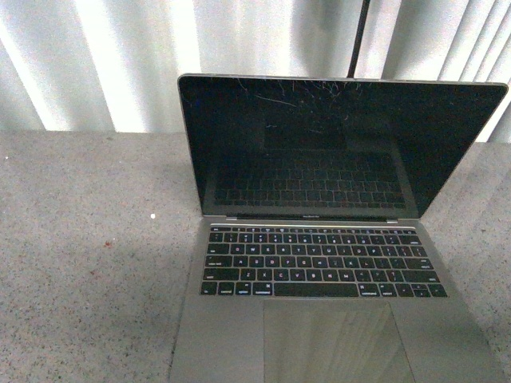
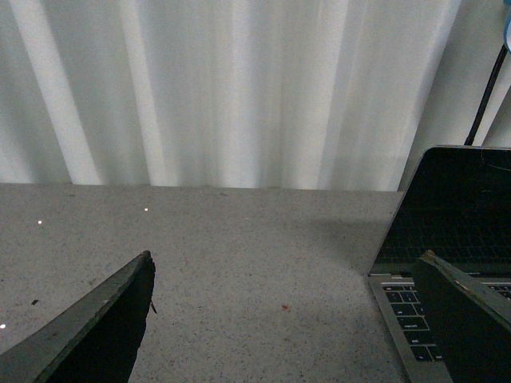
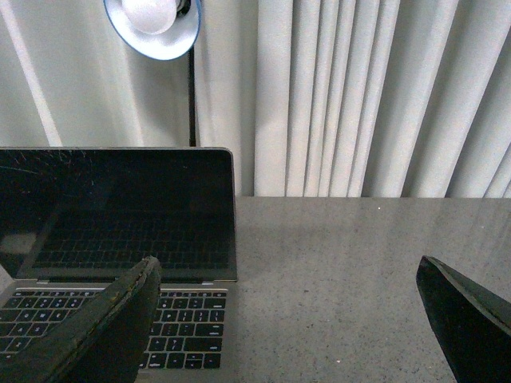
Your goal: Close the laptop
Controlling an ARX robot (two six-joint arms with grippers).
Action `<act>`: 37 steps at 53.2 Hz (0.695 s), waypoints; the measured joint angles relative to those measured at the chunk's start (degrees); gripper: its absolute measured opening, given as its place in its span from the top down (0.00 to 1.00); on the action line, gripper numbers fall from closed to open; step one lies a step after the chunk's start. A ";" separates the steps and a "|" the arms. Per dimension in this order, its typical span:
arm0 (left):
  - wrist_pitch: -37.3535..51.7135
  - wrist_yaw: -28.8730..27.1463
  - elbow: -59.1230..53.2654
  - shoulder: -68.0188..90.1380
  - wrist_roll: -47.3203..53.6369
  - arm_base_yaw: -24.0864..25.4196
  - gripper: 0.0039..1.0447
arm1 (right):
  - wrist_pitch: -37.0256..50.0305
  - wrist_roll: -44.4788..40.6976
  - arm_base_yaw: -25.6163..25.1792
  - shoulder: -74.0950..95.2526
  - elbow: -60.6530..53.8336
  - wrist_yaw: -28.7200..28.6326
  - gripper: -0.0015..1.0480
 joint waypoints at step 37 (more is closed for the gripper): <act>0.00 0.00 0.00 0.00 0.00 0.00 0.06 | 0.00 0.00 0.00 0.00 0.00 0.00 0.07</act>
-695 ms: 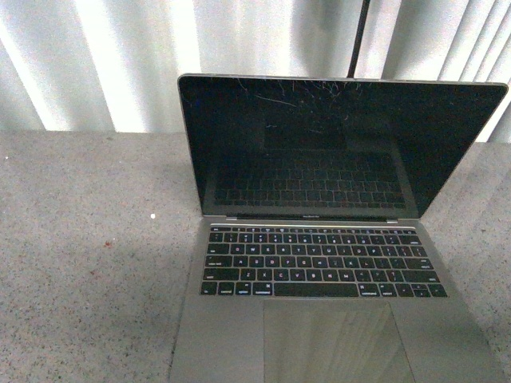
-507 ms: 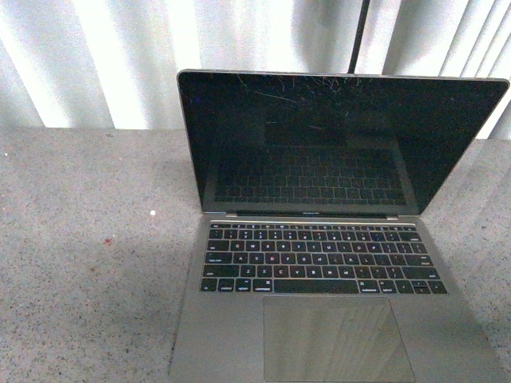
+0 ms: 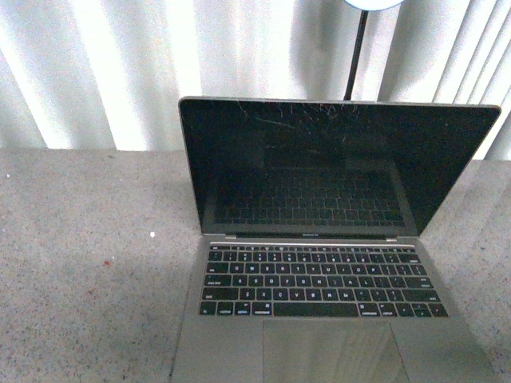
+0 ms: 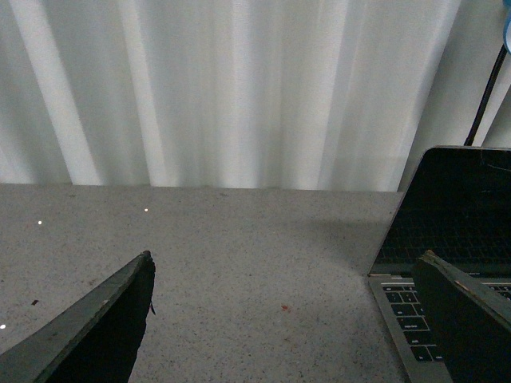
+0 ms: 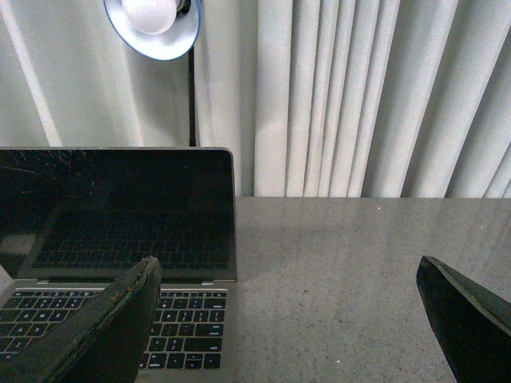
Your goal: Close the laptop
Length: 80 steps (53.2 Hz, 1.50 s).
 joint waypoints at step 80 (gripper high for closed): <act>20.44 -8.85 73.59 104.37 21.16 -24.83 0.24 | 17.20 -34.32 -1.25 84.17 53.31 -10.82 0.39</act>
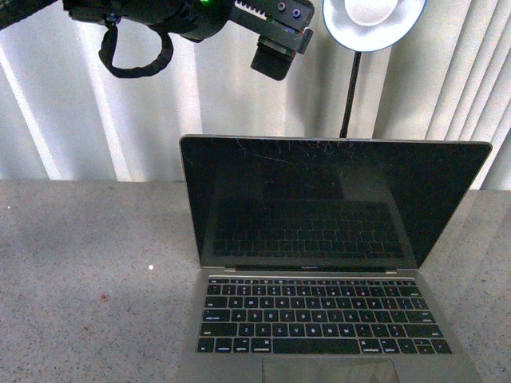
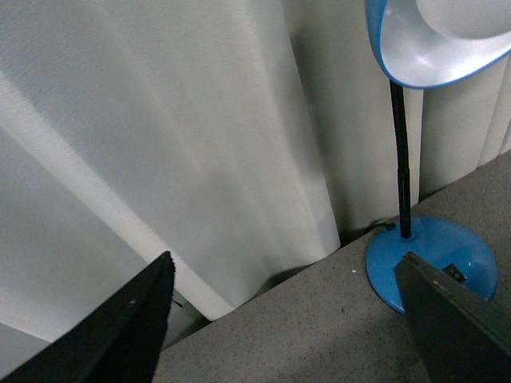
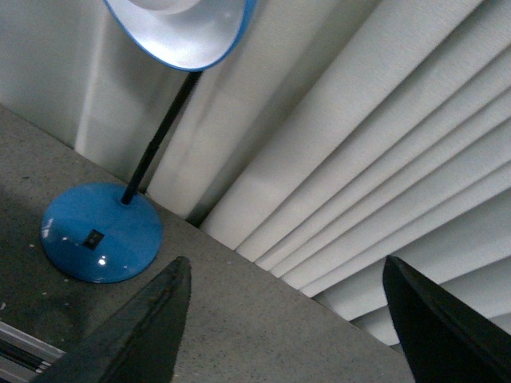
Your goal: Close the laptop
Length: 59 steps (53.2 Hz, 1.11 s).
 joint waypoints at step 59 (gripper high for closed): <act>-18.16 6.58 -2.01 0.37 9.01 -2.21 0.97 | -17.62 -11.65 8.26 12.41 9.97 -5.79 0.97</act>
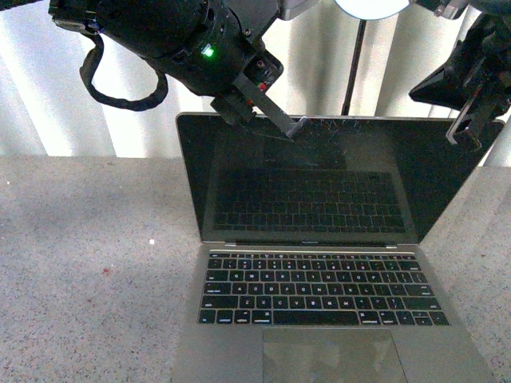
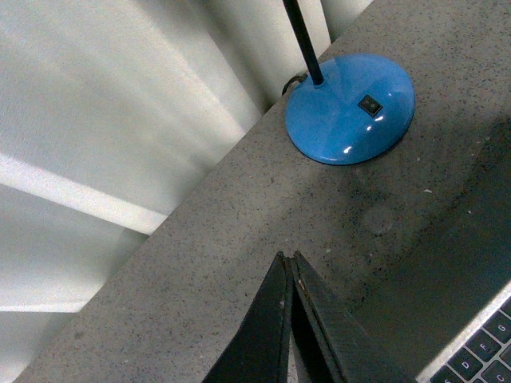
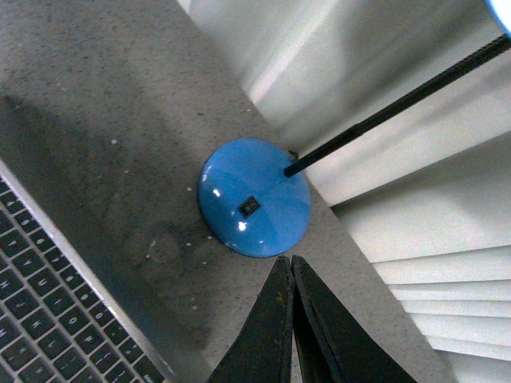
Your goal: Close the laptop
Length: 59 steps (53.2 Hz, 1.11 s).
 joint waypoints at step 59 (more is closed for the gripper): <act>-4.61 6.45 -9.66 -2.93 2.78 -0.81 0.97 | -6.23 -7.80 2.64 -2.38 -9.81 -2.64 0.97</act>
